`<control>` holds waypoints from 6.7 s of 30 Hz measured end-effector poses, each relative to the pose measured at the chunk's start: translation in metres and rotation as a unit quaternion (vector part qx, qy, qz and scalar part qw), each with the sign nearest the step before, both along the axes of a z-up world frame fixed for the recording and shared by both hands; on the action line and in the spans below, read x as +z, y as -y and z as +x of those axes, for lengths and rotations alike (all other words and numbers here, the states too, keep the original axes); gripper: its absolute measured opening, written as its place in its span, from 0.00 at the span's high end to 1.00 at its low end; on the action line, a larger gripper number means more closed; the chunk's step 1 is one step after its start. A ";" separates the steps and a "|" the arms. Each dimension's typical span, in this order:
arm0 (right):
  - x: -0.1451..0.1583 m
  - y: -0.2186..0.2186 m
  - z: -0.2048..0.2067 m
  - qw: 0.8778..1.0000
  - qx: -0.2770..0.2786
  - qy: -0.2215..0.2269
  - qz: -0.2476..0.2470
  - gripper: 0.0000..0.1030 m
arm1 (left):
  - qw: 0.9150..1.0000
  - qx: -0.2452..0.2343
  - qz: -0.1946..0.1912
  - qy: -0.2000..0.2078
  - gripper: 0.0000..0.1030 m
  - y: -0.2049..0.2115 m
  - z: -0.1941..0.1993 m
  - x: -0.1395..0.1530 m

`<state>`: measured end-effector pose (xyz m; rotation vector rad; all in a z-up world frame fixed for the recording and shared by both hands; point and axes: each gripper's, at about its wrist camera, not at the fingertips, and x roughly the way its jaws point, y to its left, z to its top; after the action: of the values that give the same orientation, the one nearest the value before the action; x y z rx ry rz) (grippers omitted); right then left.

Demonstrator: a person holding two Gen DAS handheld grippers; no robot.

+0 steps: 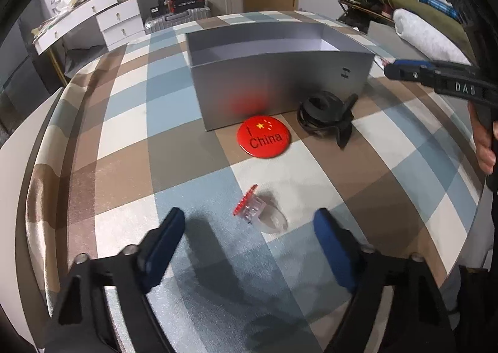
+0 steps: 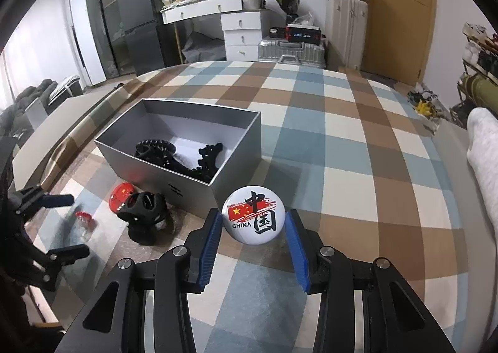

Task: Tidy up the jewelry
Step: 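Grasp the white flag badge with the right gripper, then grasp the clear red-topped ring with the left gripper while the right holds the badge, then carry the white badge and ring over the grey box and lower them, then open both grippers to release the badge and ring into the box, then withdraw both grippers toward the black claw clip and red badge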

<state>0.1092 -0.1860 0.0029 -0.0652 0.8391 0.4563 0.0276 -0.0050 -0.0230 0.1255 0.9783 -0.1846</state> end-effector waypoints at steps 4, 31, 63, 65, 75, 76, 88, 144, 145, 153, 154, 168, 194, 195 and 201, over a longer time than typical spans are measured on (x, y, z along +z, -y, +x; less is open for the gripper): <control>0.003 0.000 -0.002 1.000 0.002 0.003 0.002 0.60 | 1.000 -0.019 -0.013 0.005 0.65 0.003 -0.003 0.003; 0.020 0.000 -0.012 0.999 0.017 0.033 0.029 0.60 | 0.996 0.019 -0.041 0.079 0.77 -0.011 -0.003 0.027; 0.033 -0.002 -0.020 0.994 0.025 0.066 0.085 0.60 | 0.984 0.061 -0.075 0.147 0.77 -0.027 0.005 0.051; 0.032 -0.005 -0.019 0.993 0.028 0.067 0.089 0.60 | 0.984 0.064 -0.075 0.151 0.77 -0.026 0.008 0.052; 0.034 -0.010 -0.009 0.992 0.033 0.065 0.099 0.60 | 0.984 0.054 -0.067 0.157 0.77 -0.014 0.033 0.057; 0.035 -0.010 -0.008 0.992 0.031 0.067 0.101 0.60 | 0.984 0.053 -0.067 0.156 0.77 -0.014 0.035 0.057; 0.044 -0.011 0.004 0.990 0.027 0.073 0.115 0.60 | 0.984 0.047 -0.075 0.157 0.77 -0.008 0.058 0.062; 0.006 -0.052 0.037 0.992 0.038 0.002 0.124 0.59 | 0.990 0.020 -0.019 0.136 0.76 0.025 0.094 0.036; 0.006 -0.052 0.036 0.991 0.041 0.002 0.126 0.56 | 0.990 0.018 -0.022 0.136 0.76 0.025 0.094 0.036; 0.018 -0.031 0.026 0.989 0.023 0.018 0.144 0.28 | 0.990 0.021 -0.043 0.133 0.38 0.021 0.075 0.047; 0.020 -0.026 0.024 0.989 0.016 0.023 0.146 0.19 | 0.990 0.022 -0.047 0.134 0.33 0.020 0.073 0.048; 0.027 0.005 0.008 0.992 -0.031 0.007 0.120 0.00 | 0.986 0.069 -0.056 0.138 0.01 -0.008 0.039 0.055; -0.031 -0.071 -0.004 0.992 0.071 -0.085 0.053 0.00 | 0.993 0.099 -0.016 0.067 0.01 -0.028 0.044 0.027; -0.032 -0.074 -0.005 0.992 0.073 -0.084 0.053 0.00 | 0.992 0.102 -0.023 0.066 0.01 -0.029 0.045 0.027; -0.035 -0.086 -0.008 0.993 0.080 -0.072 0.043 0.03 | 0.991 0.109 -0.038 0.062 0.01 -0.033 0.046 0.025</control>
<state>0.1012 -0.0998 -0.0324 -0.0199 0.9591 0.6545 0.0741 0.0280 0.0022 -0.0398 0.8529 -0.0132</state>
